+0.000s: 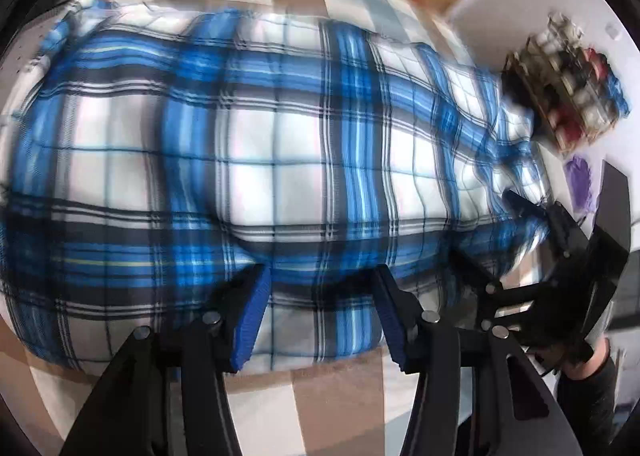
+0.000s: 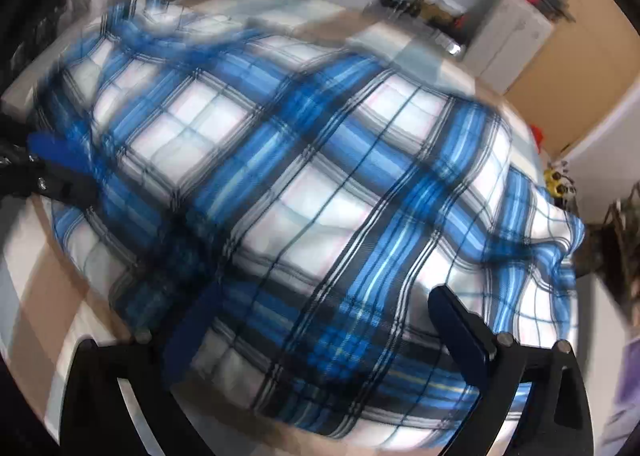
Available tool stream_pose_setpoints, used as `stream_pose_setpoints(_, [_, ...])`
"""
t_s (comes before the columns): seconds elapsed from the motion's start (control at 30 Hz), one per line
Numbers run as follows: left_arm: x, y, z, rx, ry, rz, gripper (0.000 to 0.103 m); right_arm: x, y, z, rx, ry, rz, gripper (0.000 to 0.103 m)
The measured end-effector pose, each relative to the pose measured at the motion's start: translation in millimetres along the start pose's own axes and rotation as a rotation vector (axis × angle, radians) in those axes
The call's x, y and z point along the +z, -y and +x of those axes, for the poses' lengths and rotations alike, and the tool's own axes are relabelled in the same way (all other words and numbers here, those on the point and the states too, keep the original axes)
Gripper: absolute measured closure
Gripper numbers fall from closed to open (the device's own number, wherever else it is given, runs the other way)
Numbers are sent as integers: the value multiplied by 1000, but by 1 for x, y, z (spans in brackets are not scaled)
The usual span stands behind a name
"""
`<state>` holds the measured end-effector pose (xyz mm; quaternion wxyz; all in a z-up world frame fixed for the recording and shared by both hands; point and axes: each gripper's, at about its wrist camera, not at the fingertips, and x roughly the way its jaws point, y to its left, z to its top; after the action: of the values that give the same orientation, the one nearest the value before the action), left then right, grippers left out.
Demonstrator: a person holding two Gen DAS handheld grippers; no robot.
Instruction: Fold large clothes
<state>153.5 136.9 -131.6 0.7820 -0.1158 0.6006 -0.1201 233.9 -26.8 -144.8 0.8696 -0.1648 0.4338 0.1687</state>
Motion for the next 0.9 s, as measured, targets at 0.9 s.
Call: stream_pose_setpoints(0.9, [-14, -73, -66, -57, 233, -76, 58, -61, 114, -78, 474, 191, 644, 0])
